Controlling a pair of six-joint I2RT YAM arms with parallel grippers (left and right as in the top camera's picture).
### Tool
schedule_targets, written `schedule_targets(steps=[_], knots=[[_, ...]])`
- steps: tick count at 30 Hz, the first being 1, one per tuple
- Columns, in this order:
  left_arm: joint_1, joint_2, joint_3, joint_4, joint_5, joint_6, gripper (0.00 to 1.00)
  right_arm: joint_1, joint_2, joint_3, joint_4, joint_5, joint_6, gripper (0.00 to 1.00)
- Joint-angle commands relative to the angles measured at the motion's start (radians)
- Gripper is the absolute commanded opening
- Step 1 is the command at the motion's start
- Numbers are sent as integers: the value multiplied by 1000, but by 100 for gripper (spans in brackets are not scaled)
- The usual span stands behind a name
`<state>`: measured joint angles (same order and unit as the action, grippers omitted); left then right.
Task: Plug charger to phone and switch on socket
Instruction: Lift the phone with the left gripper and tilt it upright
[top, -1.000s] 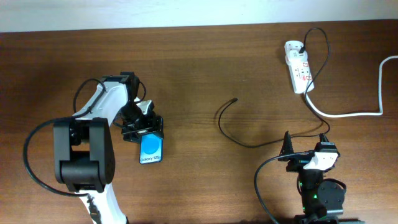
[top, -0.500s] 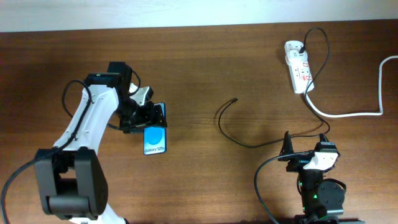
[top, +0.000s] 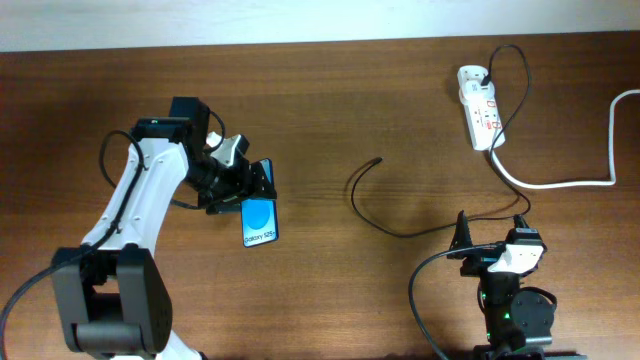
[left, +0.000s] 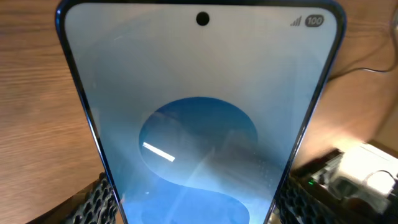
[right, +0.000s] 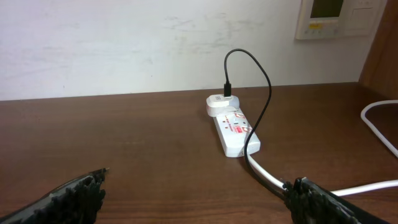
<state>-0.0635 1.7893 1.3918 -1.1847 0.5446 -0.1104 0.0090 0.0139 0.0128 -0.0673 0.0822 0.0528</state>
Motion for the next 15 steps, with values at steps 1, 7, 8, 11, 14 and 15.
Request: schedule_targets(steps=[1,7,8,11,14,15], knots=[[-1,-35,21,-9,134,-9,26,-3,-8,-7,-4,9,8,98],[-1,-46,21,-90,167,-8,26,-4,-8,-7,-4,9,8,98],[-1,-55,21,-93,167,-8,26,-3,-8,-7,-4,9,8,98],[-1,-128,21,-97,167,-8,26,-4,-8,-7,-4,9,8,98],[-1,-211,21,-100,167,-9,26,-3,-8,-7,-4,9,8,98],[-1,-241,21,-104,167,-9,27,-3,-8,-7,-4,9,8,98]])
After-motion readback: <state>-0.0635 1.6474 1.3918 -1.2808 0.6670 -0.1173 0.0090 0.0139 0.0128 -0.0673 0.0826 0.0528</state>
